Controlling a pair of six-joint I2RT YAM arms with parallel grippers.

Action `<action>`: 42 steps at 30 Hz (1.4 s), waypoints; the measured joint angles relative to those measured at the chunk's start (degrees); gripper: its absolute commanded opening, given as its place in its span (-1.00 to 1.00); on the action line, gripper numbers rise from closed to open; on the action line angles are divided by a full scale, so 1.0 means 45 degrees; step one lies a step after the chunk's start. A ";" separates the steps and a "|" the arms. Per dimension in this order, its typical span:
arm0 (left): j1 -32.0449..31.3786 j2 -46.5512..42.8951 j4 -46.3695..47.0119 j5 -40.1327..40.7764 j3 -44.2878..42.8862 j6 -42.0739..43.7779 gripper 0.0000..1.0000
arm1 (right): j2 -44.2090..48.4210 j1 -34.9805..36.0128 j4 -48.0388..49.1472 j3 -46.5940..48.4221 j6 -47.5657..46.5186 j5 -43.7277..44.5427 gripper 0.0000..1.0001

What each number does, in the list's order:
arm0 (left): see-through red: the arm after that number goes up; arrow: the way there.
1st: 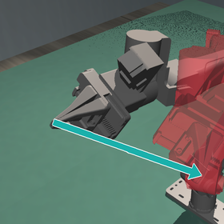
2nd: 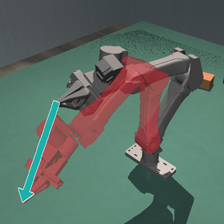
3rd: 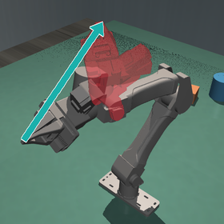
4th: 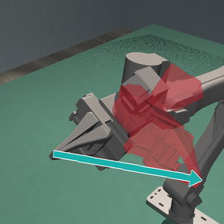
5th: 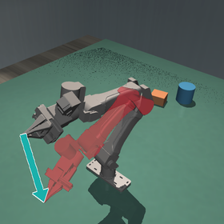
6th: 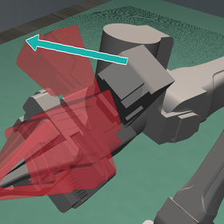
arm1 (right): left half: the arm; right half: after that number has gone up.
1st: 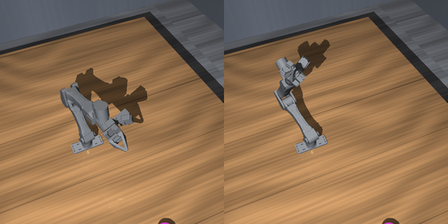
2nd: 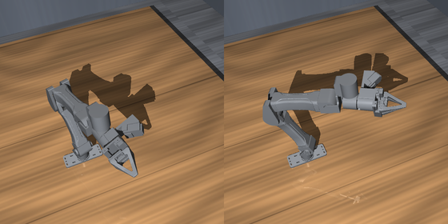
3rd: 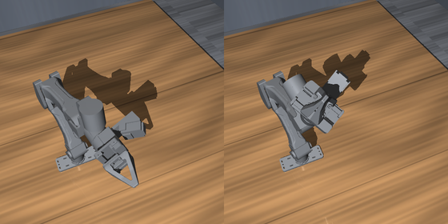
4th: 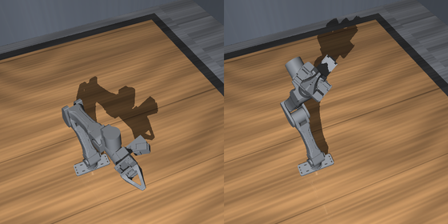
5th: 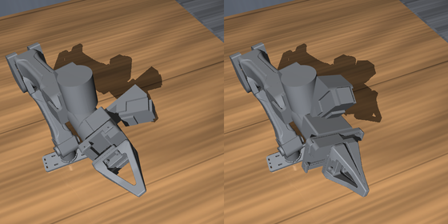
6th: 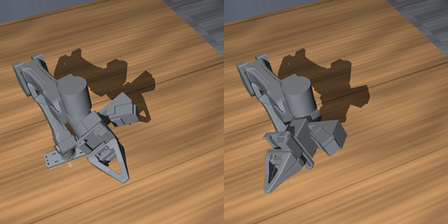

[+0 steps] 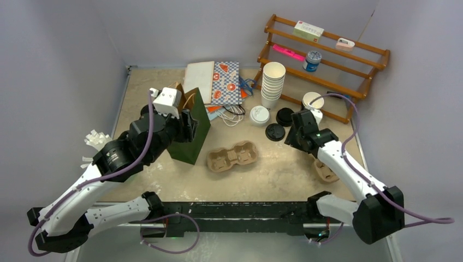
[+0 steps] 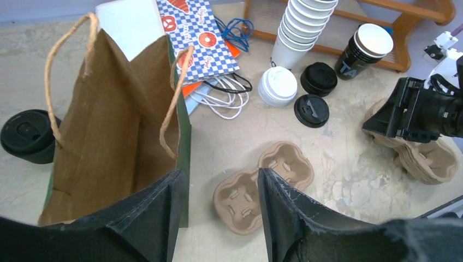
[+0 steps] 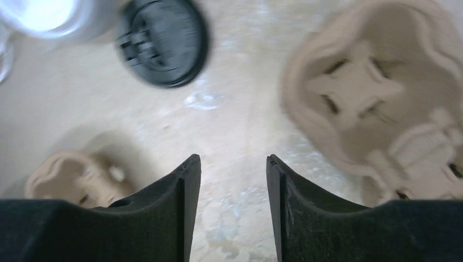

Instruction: Pack the takeout coffee

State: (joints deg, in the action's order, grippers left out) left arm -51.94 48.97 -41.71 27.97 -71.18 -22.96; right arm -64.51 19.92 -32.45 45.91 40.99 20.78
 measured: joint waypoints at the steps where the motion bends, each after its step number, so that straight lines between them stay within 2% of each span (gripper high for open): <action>1: 0.0005 0.0117 -0.0151 0.0063 -0.0223 0.0005 0.12 | -0.0015 0.0214 0.0034 0.0282 -0.0369 -0.0403 0.13; 8: 0.0005 0.0563 -0.1175 0.1705 -0.1496 0.0345 0.26 | -0.2127 0.4012 0.0379 0.2919 -0.1112 -0.1180 0.54; 17: 0.0005 0.1370 -0.2477 0.4080 -0.2623 0.0923 0.31 | -0.5207 0.6567 0.1389 0.4289 -0.1112 -0.1613 0.49; 24: 0.0005 0.0772 -0.3021 0.5270 -0.2992 0.1015 0.31 | -0.7227 0.7538 0.1535 0.5017 -0.1020 -0.1452 0.48; 33: 0.0005 0.0617 -0.3351 0.5654 -0.3104 0.1015 0.31 | -0.8247 0.8204 0.1569 0.5202 -0.0894 -0.1253 0.41; 42: 0.0005 0.0709 -0.3390 0.5625 -0.3104 0.1025 0.31 | -0.8976 0.8320 0.1564 0.5314 -0.0884 -0.1166 0.24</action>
State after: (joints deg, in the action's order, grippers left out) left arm -51.92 52.16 -56.97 53.28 -85.14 -18.35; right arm -104.90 57.36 -25.41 69.82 37.01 15.53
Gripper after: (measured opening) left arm 0.655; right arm 0.662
